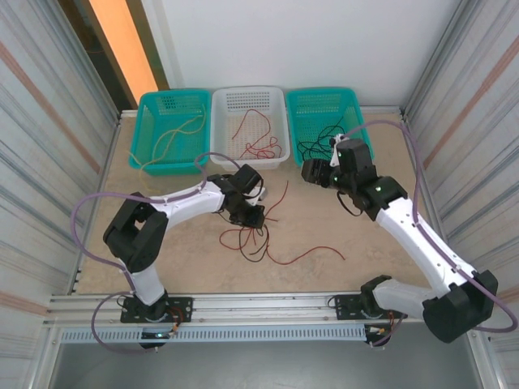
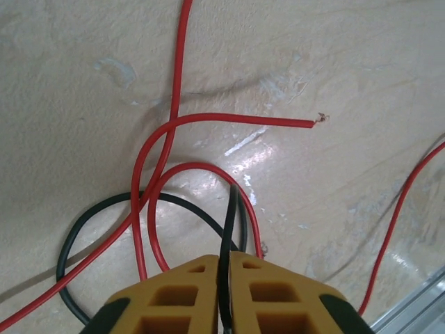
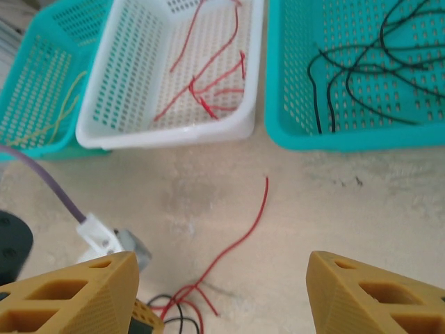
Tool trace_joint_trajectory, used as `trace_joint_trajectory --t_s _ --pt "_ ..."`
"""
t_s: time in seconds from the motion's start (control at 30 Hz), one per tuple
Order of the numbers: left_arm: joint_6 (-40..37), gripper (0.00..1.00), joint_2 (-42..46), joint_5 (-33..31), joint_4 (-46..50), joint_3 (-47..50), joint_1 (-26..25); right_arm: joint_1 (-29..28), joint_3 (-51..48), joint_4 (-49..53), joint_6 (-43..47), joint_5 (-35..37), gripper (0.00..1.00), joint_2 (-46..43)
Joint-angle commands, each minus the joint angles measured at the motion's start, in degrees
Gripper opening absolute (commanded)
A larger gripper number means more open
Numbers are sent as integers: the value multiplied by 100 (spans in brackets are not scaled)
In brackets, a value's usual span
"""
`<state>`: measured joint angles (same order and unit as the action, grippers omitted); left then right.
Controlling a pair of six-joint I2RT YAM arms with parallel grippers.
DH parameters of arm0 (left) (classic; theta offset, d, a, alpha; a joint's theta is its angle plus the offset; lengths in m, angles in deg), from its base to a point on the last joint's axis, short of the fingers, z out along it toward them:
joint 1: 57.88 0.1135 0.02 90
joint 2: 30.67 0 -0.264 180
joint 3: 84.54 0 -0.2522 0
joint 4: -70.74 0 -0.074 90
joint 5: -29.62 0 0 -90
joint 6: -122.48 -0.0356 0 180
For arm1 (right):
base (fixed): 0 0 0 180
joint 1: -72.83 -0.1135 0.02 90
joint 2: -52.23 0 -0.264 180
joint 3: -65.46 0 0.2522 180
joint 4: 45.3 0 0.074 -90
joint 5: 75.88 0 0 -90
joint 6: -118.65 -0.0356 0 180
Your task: Untangle the cables
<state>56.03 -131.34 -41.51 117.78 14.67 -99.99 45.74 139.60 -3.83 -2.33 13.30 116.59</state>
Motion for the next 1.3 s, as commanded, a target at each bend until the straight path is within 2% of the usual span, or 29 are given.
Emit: trace_joint_trajectory --t_s 0.0,0.07,0.23,0.37,0.5,0.6,0.8,1.1,1.13,1.27 --pt "-72 6 197 173 162 -87 -8 -109 -135 220 -198 300 65 -336" --pt "-75 0 275 185 162 -77 -8 -129 -158 285 -206 319 65 -421" --pt "-173 0 1000 289 217 -173 -8 -310 -181 289 -225 100 65 -568" --pt "-423 0 1837 365 430 -527 22 -557 -343 -62 -215 -572 68 -692" --pt "-615 0 2470 776 607 -964 172 -940 -357 -371 -141 -907 70 -743" --pt "-524 0 2850 1263 511 -1145 446 -1249 -222 -454 0 -977 70 -728" --pt "-86 0 3534 2093 -253 -1075 887 -1699 165 -468 203 -940 71 -557" --pt "106 0 3729 2410 -647 -1102 889 -2299 663 -581 405 -673 69 -375" --pt "109 0 3721 2453 -657 -1096 890 -2349 700 -603 423 -580 67 -363" --pt "67 0 3703 2463 -626 -1102 890 -2449 939 -488 540 -356 39 -262"
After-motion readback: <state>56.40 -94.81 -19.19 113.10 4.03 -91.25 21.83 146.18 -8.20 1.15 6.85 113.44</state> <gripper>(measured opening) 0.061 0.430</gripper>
